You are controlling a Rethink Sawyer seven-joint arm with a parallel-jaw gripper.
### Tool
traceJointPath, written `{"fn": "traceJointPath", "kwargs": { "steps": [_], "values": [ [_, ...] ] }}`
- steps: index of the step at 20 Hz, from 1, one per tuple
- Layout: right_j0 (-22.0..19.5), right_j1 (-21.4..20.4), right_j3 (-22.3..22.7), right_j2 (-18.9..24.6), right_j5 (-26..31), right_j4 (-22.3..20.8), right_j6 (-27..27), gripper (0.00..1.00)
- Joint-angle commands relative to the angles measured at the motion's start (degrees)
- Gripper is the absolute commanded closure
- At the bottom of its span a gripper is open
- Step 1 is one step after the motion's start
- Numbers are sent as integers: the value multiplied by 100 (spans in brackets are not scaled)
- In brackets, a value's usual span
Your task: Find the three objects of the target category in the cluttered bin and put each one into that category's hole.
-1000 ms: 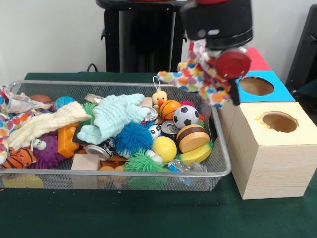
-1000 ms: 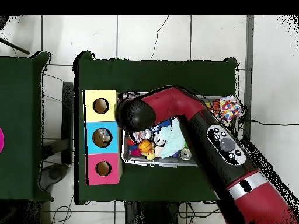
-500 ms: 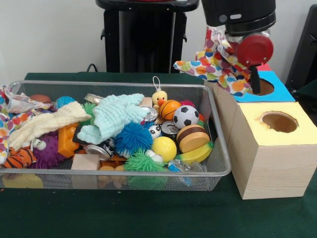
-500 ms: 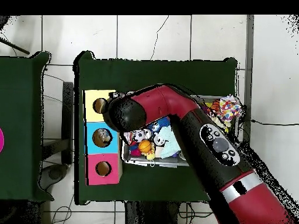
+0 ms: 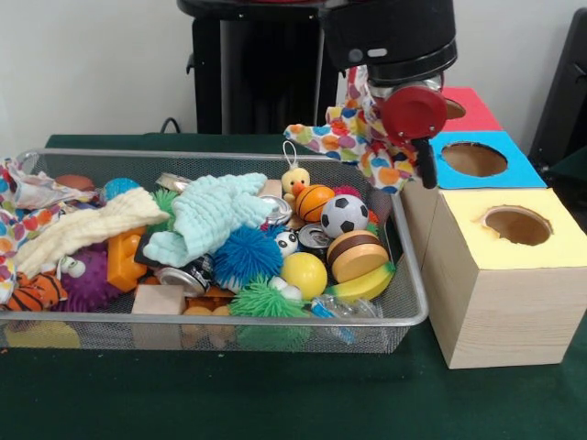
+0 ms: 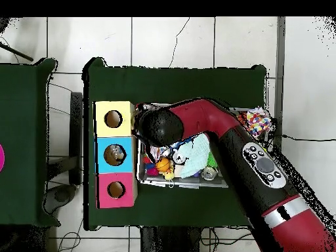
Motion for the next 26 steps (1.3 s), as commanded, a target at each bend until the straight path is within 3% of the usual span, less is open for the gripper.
{"fn": "traceJointPath", "kwargs": {
  "steps": [1,16,26],
  "values": [
    [-123,169,-45,-384,615,-241,-372,100],
    [-47,374,-179,-578,444,-367,-125,100],
    [-182,254,-194,-553,632,-386,-462,100]
  ]
}}
